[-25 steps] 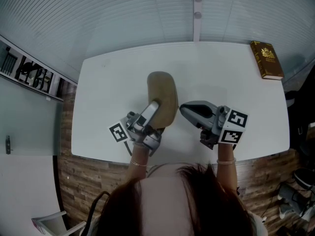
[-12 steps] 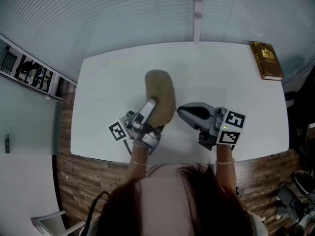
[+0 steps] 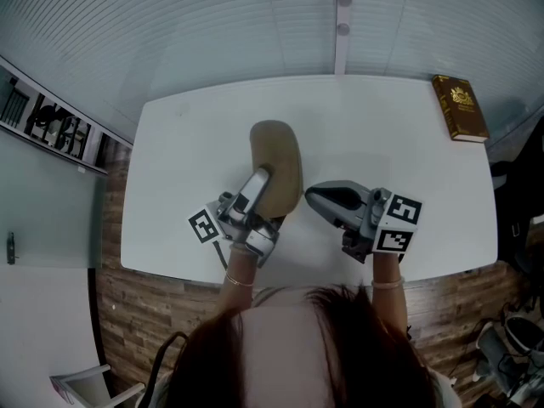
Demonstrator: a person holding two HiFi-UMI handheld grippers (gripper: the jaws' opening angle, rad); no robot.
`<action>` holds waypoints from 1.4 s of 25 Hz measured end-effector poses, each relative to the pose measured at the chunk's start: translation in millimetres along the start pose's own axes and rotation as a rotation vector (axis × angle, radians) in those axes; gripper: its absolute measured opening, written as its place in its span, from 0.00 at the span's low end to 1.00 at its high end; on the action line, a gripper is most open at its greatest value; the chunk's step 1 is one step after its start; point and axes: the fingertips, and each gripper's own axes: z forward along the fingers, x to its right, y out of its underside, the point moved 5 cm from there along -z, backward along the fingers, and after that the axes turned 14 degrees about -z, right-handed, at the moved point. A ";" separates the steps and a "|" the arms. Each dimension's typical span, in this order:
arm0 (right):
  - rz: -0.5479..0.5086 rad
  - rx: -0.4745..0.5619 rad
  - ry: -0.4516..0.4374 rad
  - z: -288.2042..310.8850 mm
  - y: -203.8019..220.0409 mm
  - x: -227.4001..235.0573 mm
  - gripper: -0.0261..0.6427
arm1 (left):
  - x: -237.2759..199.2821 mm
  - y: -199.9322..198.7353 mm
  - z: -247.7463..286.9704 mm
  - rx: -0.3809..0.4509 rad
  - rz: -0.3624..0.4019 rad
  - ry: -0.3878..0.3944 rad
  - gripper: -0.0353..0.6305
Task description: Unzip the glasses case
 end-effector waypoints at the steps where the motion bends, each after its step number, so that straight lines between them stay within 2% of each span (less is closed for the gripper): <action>1: 0.001 0.001 0.001 0.2 0.2 -0.7 0.04 | -0.2 -0.5 0.3 0.004 -0.005 0.002 0.49; 14: 0.000 -0.016 0.012 -6.6 2.2 -2.8 0.04 | -6.2 1.8 5.8 0.035 -0.014 -0.010 0.49; 35: 0.019 -0.071 -0.023 3.6 16.4 -7.8 0.04 | -17.0 -7.1 0.5 0.139 -0.055 -0.033 0.49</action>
